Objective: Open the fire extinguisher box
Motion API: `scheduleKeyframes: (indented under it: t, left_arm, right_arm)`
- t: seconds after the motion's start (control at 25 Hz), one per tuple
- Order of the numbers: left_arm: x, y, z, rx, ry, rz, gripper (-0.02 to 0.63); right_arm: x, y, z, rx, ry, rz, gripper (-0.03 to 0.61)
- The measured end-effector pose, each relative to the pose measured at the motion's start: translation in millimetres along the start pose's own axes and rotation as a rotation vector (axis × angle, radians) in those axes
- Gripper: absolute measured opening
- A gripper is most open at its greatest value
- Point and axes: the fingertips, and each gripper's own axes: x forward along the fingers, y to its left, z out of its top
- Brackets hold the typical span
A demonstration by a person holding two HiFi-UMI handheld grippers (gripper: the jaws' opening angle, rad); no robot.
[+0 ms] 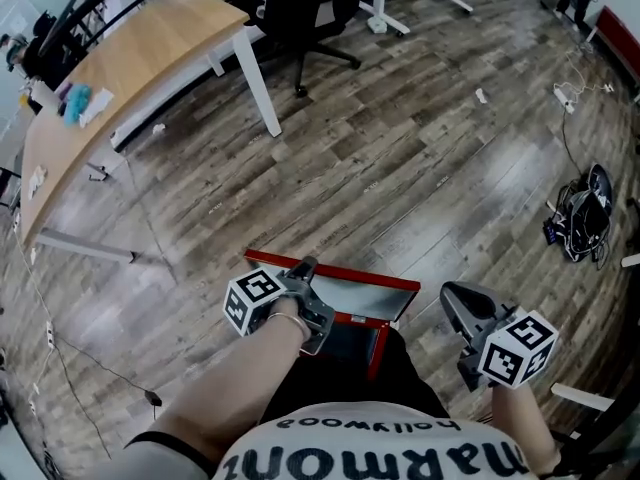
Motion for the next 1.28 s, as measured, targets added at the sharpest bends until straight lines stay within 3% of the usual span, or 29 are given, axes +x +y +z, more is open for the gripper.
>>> scheduleKeyframes:
  t: [0.56, 1.28]
  left_arm:
    - [48.9, -2.1, 17.3, -0.025, -0.137, 0.096, 0.115]
    - [79.0, 3.9, 26.2, -0.05, -0.253, 0.147, 0.104]
  right_arm:
    - [6.6, -68.2, 1.8, 0.049, 0.08, 0.059, 0.011]
    - [17.4, -134.3, 4.3, 0.05, 0.144, 0.107, 0.011]
